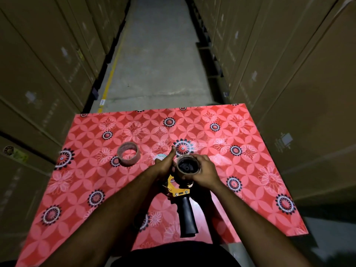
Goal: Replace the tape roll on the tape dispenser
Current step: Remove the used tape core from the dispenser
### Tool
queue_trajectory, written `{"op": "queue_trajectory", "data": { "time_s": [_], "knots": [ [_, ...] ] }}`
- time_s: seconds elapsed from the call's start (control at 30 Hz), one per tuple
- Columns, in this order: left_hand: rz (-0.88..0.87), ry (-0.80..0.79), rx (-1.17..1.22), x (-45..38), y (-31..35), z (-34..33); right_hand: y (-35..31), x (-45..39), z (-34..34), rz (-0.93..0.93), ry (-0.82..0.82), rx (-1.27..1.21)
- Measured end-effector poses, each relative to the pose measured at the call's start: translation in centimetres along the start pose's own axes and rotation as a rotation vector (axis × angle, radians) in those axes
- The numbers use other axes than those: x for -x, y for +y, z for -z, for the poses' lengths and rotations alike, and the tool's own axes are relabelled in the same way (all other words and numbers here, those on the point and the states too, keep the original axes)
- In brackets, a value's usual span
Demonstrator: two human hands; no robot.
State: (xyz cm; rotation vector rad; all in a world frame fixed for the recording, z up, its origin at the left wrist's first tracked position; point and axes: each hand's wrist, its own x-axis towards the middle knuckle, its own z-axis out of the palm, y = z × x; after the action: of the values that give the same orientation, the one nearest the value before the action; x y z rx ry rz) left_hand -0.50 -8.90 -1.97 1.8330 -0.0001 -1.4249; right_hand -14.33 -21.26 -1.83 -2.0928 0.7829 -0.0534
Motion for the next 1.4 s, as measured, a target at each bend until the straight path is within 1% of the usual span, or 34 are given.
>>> {"op": "queue_trajectory", "data": {
  "time_s": [0.07, 0.13, 0.2, 0.27, 0.3, 0.33, 0.4, 0.5, 0.6, 0.67, 0.73, 0.8, 0.87, 0.97, 1.07, 1.17, 1.2, 1.27, 1.33, 1.4],
  "knots": [
    [0.012, 0.037, -0.046, -0.6, -0.1, 0.2, 0.1, -0.2, 0.5, 0.027, -0.039, 0.01],
    [-0.04, 0.03, -0.059, 0.9, 0.5, 0.0, -0.3, -0.4, 0.6, 0.04, -0.063, 0.044],
    [-0.103, 0.025, -0.055, 0.6, 0.4, 0.1, -0.9, -0.3, 0.4, -0.002, -0.034, 0.084],
    [-0.095, -0.018, -0.046, 1.0, 0.3, 0.2, -1.4, -0.1, -0.1, -0.058, 0.007, 0.09],
    [-0.091, -0.034, 0.005, 0.9, 0.1, 0.3, -1.5, 0.1, -0.3, -0.058, 0.027, 0.087],
    [-0.084, -0.057, -0.01, 0.8, 0.0, 0.4, -1.4, 0.1, -0.4, -0.04, 0.04, 0.075],
    [-0.093, -0.035, -0.021, 0.6, 0.1, 0.6, -1.1, 0.2, 0.0, 0.006, 0.044, 0.039],
    [-0.092, -0.028, -0.033, 0.9, 0.7, 0.1, -0.4, 0.2, 1.0, 0.031, 0.011, -0.018],
    [-0.117, -0.042, -0.019, 0.5, 0.6, 0.2, -0.7, 0.1, 1.1, 0.048, -0.025, 0.015],
    [-0.121, -0.054, -0.039, 0.4, 0.3, 0.5, -1.1, 0.0, 0.6, 0.006, -0.038, 0.069],
    [-0.126, -0.077, -0.045, 1.0, 0.4, 0.4, -1.6, 0.1, 0.2, -0.053, -0.014, 0.086],
    [-0.138, -0.067, -0.031, 1.4, 0.7, 0.2, -1.6, 0.1, -0.1, -0.044, 0.02, 0.101],
    [-0.129, -0.042, -0.025, 1.3, 0.8, 0.3, -1.2, -0.1, 0.2, 0.0, 0.009, 0.113],
    [-0.081, -0.029, -0.063, 0.6, 0.4, 0.5, -0.7, -0.6, 1.2, 0.049, -0.054, 0.098],
    [-0.069, -0.074, -0.096, -1.6, -0.4, 0.8, -1.1, -0.5, 1.4, 0.07, -0.088, 0.08],
    [-0.079, -0.074, -0.055, -3.1, -0.7, 1.3, -1.6, -0.1, 0.4, 0.001, -0.037, 0.1],
    [-0.072, -0.065, -0.063, -2.5, -0.4, 1.2, -1.5, 0.0, 0.1, -0.025, -0.001, 0.098],
    [-0.077, -0.046, -0.072, -0.4, 0.4, 1.0, -1.3, -0.1, 0.2, -0.019, 0.036, 0.084],
    [-0.101, -0.021, -0.065, 0.3, 0.8, 1.0, -1.0, -0.4, 0.7, 0.004, 0.012, 0.072],
    [-0.078, -0.017, -0.078, 0.5, 0.8, 0.9, -0.5, -0.8, 1.2, 0.007, -0.023, 0.036]
  ]
}}
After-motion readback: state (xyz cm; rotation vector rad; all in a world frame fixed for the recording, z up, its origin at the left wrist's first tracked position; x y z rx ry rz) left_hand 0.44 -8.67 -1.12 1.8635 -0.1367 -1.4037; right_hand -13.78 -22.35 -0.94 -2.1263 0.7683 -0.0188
